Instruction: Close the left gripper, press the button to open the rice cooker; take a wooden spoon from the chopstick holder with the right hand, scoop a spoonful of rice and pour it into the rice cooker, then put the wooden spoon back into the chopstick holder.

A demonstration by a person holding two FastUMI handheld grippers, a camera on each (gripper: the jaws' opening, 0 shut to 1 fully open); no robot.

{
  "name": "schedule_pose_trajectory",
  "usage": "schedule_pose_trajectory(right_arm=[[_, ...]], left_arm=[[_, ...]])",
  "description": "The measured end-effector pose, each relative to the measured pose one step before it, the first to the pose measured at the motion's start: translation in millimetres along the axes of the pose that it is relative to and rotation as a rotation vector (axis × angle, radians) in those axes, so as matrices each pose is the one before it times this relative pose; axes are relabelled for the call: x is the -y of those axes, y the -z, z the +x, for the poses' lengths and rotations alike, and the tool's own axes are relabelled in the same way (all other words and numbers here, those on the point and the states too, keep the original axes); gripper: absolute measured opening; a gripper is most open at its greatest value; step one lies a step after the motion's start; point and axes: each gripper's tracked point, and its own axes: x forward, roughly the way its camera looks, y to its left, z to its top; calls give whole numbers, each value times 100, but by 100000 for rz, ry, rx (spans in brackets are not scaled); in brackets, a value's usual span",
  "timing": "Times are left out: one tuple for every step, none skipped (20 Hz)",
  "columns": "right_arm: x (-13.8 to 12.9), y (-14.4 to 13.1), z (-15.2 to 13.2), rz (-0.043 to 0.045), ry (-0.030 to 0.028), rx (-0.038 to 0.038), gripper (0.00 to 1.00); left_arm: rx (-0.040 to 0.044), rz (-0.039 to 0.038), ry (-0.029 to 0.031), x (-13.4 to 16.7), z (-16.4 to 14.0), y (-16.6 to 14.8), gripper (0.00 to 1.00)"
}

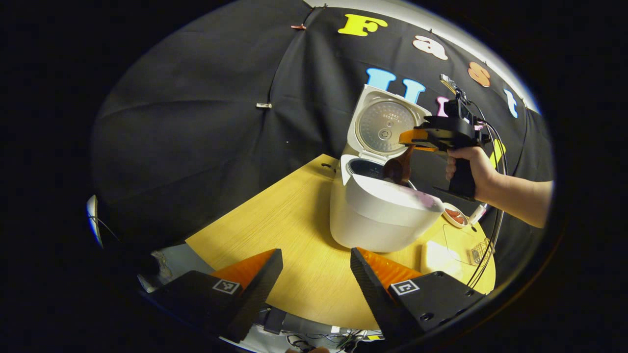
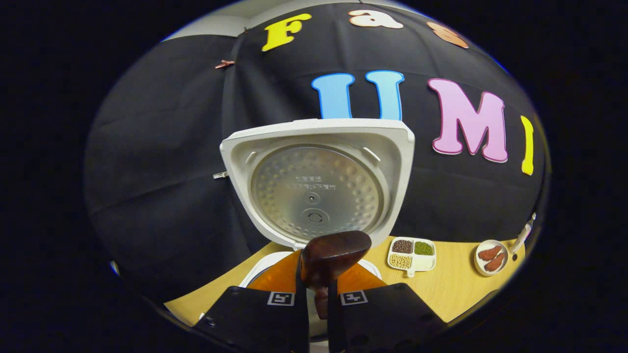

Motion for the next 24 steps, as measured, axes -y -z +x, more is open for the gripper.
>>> schedule_pose_trajectory(right_arm=[[-433, -104, -15, -4338, -1103, 605, 19], [-462, -156, -87, -5058, -869, 875, 19], [-391, -208, -32, -4901, -1037, 901, 14], [-497, -81, -33, -3191, -1136, 707, 19], [-423, 243, 23, -253, -1232, -516, 19], [-404, 313, -1, 1708, -844, -1403, 14], [-24, 20, -68, 1905, -139, -1204, 19], [178, -63, 48, 1430, 371, -358, 19], [267, -93, 67, 1540, 563, -42, 19], [207, -122, 21, 1952, 482, -56, 19], [226, -43, 29, 2373, 505, -383, 19], [471, -182, -220, 2204, 1013, -407, 19], [477, -256, -319, 2121, 1252, 67, 19], [500, -351, -387, 3589, 940, -162, 19], [334, -372, -273, 4059, 227, -55, 19], [337, -395, -378, 5250, 199, -371, 18], [518, -592, -359, 5337, 608, -530, 18], [603, -557, -473, 3863, 585, 29, 19], [501, -654, -455, 3330, 184, 654, 19], [487, -776, -651, 2528, 15, 946, 19], [642, -889, -747, 2120, 504, 1150, 14], [757, -931, -813, 1917, 663, 1324, 19], [818, -1040, -682, 1925, 684, 1502, 19], [975, -1016, -747, 2037, 988, 1578, 19]], left_arm=[[560, -192, -258, -44, -94, -78, 96], [448, 121, -285, -48, -58, -241, 96], [314, 176, -145, -14, 21, -137, 95], [256, 270, -185, -23, -22, -134, 97], [52, 95, -163, 24, -15, -14, 97], [4, -75, -84, 17, -35, -52, 95], [174, -195, -23, 2, -16, -34, 97], [174, -102, 7, 11, -11, -50, 95], [81, 159, -32, 34, 68, 54, 95], [-49, 289, 40, 38, 6, 28, 96], [-218, -279, 118, 12, 21, 38, 95], [-147, -1253, 639, 135, 0, -106, 95], [260, -1129, 537, -2, -101, -166, 95], [540, -610, 339, 61, -23, -296, 96], [643, 25, 538, 184, -66, -166, 95], [711, 712, 578, 486, -43, -362, 95], [242, 1728, 734, 795, 115, -323, 95], [-76, 2540, 509, 381, 110, -162, 95], [87, 2458, 529, 246, 18, -32, 96], [276, 1643, 896, 417, -38, -283, 96], [188, 815, 1008, 501, -81, -415, 95], [160, 252, 1045, 613, -31, -329, 95], [251, 441, 955, 663, -128, -51, 95], [127, 880, 1225, 821, -91, -127, 95]])
